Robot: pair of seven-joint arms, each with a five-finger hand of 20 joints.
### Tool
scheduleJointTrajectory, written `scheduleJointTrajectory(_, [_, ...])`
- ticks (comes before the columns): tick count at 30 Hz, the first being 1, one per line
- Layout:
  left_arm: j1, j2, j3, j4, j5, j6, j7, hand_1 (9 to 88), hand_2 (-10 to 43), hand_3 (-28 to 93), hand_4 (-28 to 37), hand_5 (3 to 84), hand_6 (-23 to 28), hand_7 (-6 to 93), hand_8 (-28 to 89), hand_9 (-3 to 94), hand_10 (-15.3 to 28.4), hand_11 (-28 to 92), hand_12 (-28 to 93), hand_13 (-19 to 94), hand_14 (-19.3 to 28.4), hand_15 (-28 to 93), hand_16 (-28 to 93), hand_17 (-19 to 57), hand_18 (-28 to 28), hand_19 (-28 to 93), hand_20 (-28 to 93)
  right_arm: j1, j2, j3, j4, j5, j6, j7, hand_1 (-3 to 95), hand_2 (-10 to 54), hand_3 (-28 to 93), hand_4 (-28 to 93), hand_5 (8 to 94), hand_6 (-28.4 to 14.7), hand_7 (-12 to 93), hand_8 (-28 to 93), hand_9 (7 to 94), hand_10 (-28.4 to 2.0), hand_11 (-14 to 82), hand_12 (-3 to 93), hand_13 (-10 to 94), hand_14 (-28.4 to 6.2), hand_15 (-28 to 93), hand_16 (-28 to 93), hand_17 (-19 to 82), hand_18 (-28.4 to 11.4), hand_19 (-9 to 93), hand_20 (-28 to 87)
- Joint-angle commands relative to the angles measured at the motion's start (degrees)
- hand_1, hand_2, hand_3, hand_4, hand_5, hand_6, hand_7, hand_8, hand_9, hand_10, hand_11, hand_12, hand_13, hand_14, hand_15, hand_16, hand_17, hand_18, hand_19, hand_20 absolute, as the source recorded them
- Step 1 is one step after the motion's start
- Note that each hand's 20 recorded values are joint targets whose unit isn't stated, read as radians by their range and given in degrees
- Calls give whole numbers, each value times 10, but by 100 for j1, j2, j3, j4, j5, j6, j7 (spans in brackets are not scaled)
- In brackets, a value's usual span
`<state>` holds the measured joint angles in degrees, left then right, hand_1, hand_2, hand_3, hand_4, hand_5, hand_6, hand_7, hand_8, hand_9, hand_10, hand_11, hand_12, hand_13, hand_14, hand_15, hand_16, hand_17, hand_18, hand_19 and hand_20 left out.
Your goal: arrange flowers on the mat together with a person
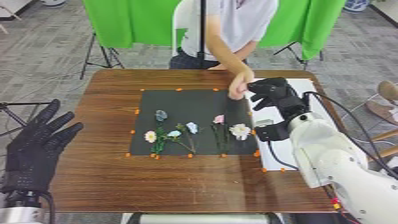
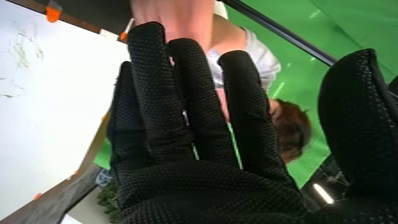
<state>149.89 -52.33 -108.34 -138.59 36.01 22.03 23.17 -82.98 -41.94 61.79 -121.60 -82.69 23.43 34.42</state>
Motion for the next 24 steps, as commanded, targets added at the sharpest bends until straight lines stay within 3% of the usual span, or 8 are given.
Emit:
scheduleJointTrajectory(1, [17, -34, 56, 37, -18, 27, -51, 205, 78, 753, -269, 308, 46, 95, -84, 296, 146, 168, 120, 208, 222, 436, -55, -93, 176, 373, 167, 23, 34, -30, 2, -23, 98, -61, 284, -9, 716, -251, 559, -6, 136, -126, 614, -178, 176, 141, 545, -179, 511, 82, 134, -199, 631, 94])
scheduleJointTrajectory(3, [44, 16, 62, 33, -57, 45, 10, 205, 78, 753, -268, 307, 46, 96, -84, 296, 146, 167, 119, 208, 222, 436, -55, -93, 176, 373, 166, 18, 45, -47, -5, -24, 111, -58, 283, -9, 716, -250, 559, -5, 137, -126, 614, -177, 176, 141, 546, -180, 511, 82, 134, -200, 631, 94])
scheduleJointTrajectory(13, [25, 5, 67, 28, -54, 56, 2, 206, 77, 753, -268, 307, 46, 95, -83, 296, 147, 169, 118, 209, 223, 437, -55, -93, 176, 373, 166, -8, 37, 0, -34, -21, 150, -62, 282, -8, 716, -250, 560, -6, 136, -126, 615, -178, 176, 140, 546, -179, 511, 82, 134, -200, 632, 93])
scheduleJointTrajectory(18, [0, 65, 138, 35, -111, 86, 83, 205, 77, 754, -268, 307, 46, 95, -84, 296, 147, 169, 119, 211, 223, 438, -55, -92, 175, 373, 166, 9, 58, 6, -39, -48, 125, -57, 281, -7, 716, -251, 559, -6, 137, -126, 615, -177, 176, 140, 546, -180, 511, 83, 134, -199, 633, 93])
scheduleJointTrajectory(21, [-5, 35, 105, 31, -75, 61, 1, 206, 77, 753, -268, 307, 46, 95, -84, 296, 146, 169, 119, 210, 223, 439, -56, -92, 175, 373, 166, -12, 71, 1, -56, -24, 135, -54, 282, -6, 715, -250, 559, -6, 136, -126, 615, -178, 176, 141, 547, -180, 511, 82, 134, -200, 633, 93])
scheduleJointTrajectory(24, [6, 25, 99, 27, -86, 61, 35, 205, 77, 753, -268, 307, 46, 95, -84, 296, 146, 169, 119, 210, 222, 437, -56, -92, 175, 373, 166, -24, 77, -20, -63, -35, 136, -50, 282, -6, 714, -250, 560, -6, 136, -126, 616, -178, 176, 141, 546, -180, 512, 82, 134, -200, 633, 92])
